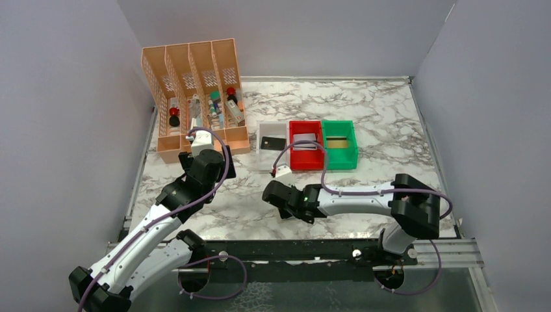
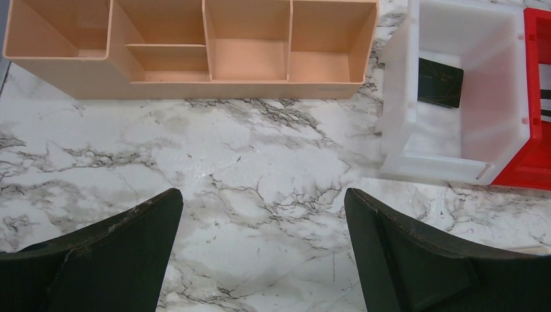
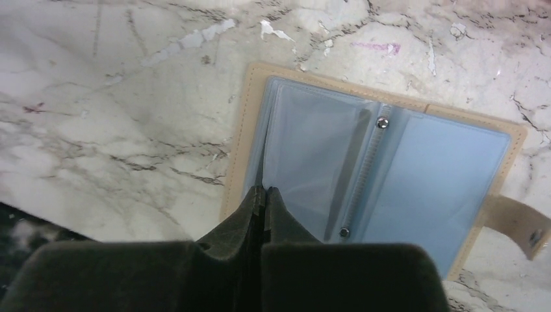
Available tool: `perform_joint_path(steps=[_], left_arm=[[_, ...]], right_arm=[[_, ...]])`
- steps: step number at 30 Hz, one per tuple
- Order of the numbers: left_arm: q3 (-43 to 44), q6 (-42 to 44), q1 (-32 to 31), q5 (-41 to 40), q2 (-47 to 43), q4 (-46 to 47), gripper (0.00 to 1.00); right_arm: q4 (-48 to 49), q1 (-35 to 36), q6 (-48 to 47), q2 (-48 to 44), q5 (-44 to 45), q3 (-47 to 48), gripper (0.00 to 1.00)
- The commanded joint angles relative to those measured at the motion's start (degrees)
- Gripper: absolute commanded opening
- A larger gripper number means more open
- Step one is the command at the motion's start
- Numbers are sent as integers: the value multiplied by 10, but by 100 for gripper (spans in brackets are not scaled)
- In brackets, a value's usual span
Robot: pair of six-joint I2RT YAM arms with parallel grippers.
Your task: Take the credit cards out of the card holder
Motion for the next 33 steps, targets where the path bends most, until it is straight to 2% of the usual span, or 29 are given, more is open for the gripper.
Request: perform_joint_path(steps=[1, 8, 15, 20, 25, 29, 33], left_arm=[[6, 2, 2, 9, -10, 9, 99], [5, 0, 2, 14, -9, 9, 99], [4, -24, 2, 55, 1, 19, 99], [-20, -53, 2, 183, 11, 80, 99], [-38, -43, 2, 309, 42, 162, 99], [-45, -36, 0, 422, 95, 224, 93], [-46, -32, -21, 478, 152, 256, 86]], right_arm=[[46, -2, -2, -44, -28, -12, 1], [56, -26, 22, -84, -23, -40, 2], [135, -80, 55, -140, -92, -126, 2], [164, -97, 82, -185, -98, -174, 3], [164, -103, 100, -219, -82, -204, 3], [140, -103, 130, -234, -55, -222, 3], [134, -103, 161, -251, -34, -253, 4]])
